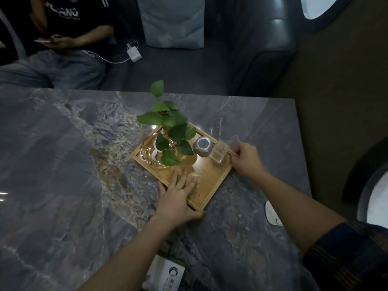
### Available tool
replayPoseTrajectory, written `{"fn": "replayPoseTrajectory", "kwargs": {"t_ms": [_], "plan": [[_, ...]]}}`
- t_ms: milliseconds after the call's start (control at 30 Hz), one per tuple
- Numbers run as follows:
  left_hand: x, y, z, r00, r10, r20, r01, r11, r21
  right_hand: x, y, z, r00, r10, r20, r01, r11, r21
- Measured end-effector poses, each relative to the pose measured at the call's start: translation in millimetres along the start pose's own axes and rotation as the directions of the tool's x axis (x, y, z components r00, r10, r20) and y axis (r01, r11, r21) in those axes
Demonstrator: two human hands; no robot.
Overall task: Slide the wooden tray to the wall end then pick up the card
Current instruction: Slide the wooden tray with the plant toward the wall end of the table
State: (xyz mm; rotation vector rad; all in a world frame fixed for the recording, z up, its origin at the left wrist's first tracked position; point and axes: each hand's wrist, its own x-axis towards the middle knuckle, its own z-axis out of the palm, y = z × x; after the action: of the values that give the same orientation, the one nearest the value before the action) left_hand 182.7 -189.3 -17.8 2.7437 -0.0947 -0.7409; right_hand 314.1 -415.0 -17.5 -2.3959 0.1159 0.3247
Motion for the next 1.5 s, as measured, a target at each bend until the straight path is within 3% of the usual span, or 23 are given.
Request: {"fn": "replayPoseTrajectory", "kwargs": {"t_ms": [1067,1500], "plan": [[23,57,-14,0.949,0.288,0.133,-0.304,0.944,0.129,-48,80,-50,0.968,0.224,-0.116,-0.220,0.975,0.044],[30,62,-9,0.918,0.391,0.072,-0.393,0.920,0.013,-65,87,-57,0.943,0.306,-0.128,-0.301,0.952,0.057]]}}
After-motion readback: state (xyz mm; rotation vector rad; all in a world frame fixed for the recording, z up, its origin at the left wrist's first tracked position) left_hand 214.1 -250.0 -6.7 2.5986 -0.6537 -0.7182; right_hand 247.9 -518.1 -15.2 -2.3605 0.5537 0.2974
